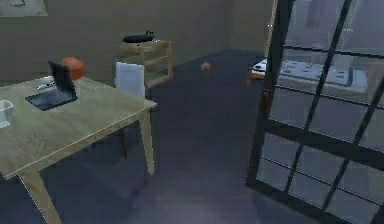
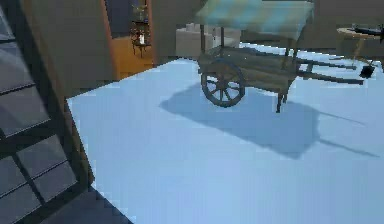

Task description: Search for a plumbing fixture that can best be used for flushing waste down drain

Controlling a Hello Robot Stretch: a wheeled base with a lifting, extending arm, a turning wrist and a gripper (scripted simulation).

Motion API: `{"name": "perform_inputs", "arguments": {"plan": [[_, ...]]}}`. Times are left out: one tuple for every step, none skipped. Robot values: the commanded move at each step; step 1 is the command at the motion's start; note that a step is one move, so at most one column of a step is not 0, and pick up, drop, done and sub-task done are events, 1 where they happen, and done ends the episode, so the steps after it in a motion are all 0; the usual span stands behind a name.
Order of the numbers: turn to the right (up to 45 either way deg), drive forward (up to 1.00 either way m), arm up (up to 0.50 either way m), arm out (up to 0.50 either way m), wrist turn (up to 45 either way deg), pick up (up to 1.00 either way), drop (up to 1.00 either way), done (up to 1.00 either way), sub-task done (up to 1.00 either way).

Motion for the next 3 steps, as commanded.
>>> {"name": "perform_inputs", "arguments": {"plan": [[42.0,0.0,0.0,0.0,0.0,0.0,0.0,0.0,0.0],[0.0,0.05,0.0,0.0,0.0,0.0,0.0,0.0,0.0],[-45.0,0.0,0.0,0.0,0.0,0.0,0.0,0.0,0.0]]}}
